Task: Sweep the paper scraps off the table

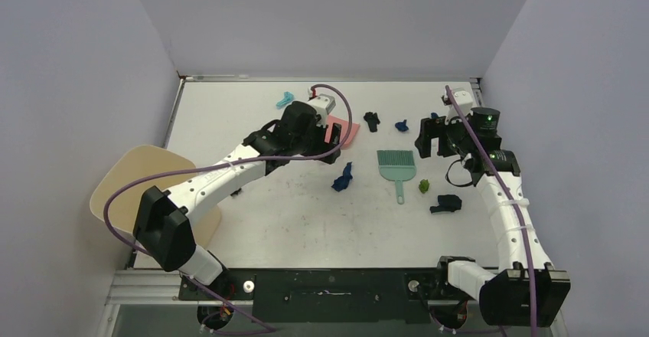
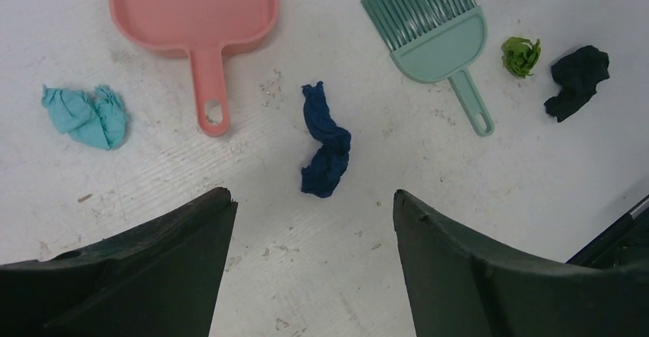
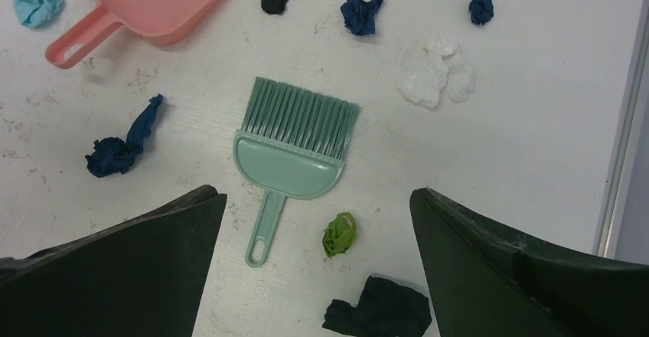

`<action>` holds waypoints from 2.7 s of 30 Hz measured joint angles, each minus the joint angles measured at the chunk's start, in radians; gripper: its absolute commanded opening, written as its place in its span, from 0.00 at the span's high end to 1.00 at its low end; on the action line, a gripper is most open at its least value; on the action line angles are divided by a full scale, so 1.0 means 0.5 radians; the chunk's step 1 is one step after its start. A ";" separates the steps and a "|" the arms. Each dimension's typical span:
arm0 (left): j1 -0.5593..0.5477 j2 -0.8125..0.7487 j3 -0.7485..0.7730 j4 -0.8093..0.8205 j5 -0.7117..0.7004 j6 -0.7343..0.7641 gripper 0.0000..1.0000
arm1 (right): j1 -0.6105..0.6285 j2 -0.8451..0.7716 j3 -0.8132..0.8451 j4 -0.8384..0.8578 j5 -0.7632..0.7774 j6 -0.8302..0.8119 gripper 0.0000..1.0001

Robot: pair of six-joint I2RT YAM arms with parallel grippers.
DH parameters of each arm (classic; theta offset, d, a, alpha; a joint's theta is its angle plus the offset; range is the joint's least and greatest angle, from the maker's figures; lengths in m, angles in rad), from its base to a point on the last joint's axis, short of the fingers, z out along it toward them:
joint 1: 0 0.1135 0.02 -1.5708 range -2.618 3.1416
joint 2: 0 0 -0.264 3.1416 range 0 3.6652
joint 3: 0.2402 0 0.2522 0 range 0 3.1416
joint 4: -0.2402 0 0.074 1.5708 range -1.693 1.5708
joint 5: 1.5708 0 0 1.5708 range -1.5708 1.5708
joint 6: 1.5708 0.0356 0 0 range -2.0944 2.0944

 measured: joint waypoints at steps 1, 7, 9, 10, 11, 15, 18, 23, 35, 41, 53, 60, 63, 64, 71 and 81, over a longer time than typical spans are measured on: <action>-0.011 0.015 0.031 -0.001 -0.004 0.000 0.28 | -0.013 0.027 0.005 -0.003 -0.002 -0.007 0.04; -0.050 -0.012 0.023 -0.021 -0.053 0.008 0.28 | -0.034 0.209 0.007 -0.102 -0.003 -0.117 0.16; -0.050 -0.060 -0.040 -0.031 -0.068 0.009 0.28 | -0.031 0.221 -0.004 -0.121 -0.004 -0.177 0.22; -0.052 -0.092 -0.082 -0.040 -0.076 0.008 0.28 | -0.021 0.220 -0.017 -0.127 -0.002 -0.217 0.25; -0.052 -0.128 -0.124 -0.052 -0.085 0.008 0.28 | -0.006 0.220 -0.027 -0.133 0.001 -0.251 0.27; -0.058 -0.280 -0.278 -0.104 -0.114 0.007 0.28 | 0.224 0.247 -0.110 -0.140 0.067 -0.382 0.35; -0.064 -0.372 -0.348 -0.125 -0.146 0.002 0.28 | 0.450 0.349 -0.169 -0.143 0.125 -0.438 0.40; -0.067 -0.448 -0.365 -0.153 -0.211 0.005 0.27 | 0.609 0.665 -0.189 -0.144 0.246 -0.446 0.40; -0.067 -0.484 -0.382 -0.212 -0.315 0.008 0.27 | 0.672 0.927 -0.237 -0.144 0.497 -0.372 0.45; -0.067 -0.484 -0.388 -0.221 -0.316 0.008 0.27 | 0.672 1.002 -0.237 -0.144 0.517 -0.371 0.53; -0.067 -0.598 -0.457 -0.226 -0.347 0.006 0.26 | 0.674 1.039 -0.225 -0.152 0.513 -0.338 0.88; -0.069 -0.660 -0.639 -0.127 -0.284 -0.021 0.28 | 0.671 0.922 -0.227 -0.206 0.580 -0.384 0.95; -0.093 -0.678 -0.744 -0.018 -0.207 -0.047 0.28 | 0.662 0.800 -0.220 -0.266 0.600 -0.409 0.95; -0.112 -0.686 -0.772 0.014 -0.190 -0.052 0.28 | 0.658 0.762 -0.211 -0.290 0.600 -0.422 0.95; -0.535 -0.715 -0.798 0.185 -0.272 0.179 0.28 | 0.614 0.549 -0.140 -0.421 0.564 -0.488 0.95; -1.148 -0.659 -0.861 0.597 -0.565 1.228 0.24 | 0.507 0.430 -0.071 -0.632 0.146 -0.654 0.95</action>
